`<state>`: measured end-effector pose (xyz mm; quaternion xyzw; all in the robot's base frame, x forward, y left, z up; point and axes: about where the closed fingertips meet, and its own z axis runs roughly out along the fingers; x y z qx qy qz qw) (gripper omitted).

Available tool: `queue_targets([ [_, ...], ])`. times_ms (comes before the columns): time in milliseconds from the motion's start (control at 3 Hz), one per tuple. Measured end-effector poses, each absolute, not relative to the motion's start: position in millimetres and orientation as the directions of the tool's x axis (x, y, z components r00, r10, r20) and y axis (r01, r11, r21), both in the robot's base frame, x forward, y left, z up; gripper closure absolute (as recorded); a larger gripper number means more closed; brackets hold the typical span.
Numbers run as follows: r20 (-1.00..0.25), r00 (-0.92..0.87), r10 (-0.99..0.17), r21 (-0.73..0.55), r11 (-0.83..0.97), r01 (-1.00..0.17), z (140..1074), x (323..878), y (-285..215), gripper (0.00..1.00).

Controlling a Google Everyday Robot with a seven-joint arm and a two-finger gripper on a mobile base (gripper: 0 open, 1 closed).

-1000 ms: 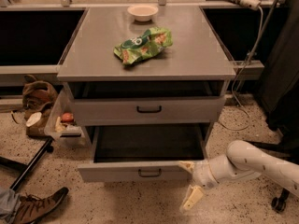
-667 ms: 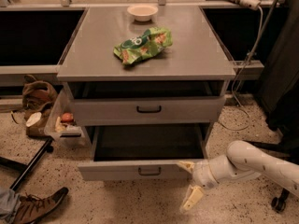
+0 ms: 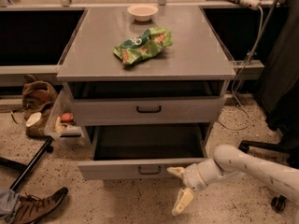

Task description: Close middle drawer

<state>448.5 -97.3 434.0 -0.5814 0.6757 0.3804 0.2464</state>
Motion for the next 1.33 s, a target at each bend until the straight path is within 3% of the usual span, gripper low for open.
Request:
queue_targets([
  [667,-0.773,-0.147,-0.618,0.225,-0.051,-0.973,418,480,-62,0.0],
  [1333,-0.769,-0.124,-0.627,0.202,-0.054,-0.978,419,490,-59,0.0],
])
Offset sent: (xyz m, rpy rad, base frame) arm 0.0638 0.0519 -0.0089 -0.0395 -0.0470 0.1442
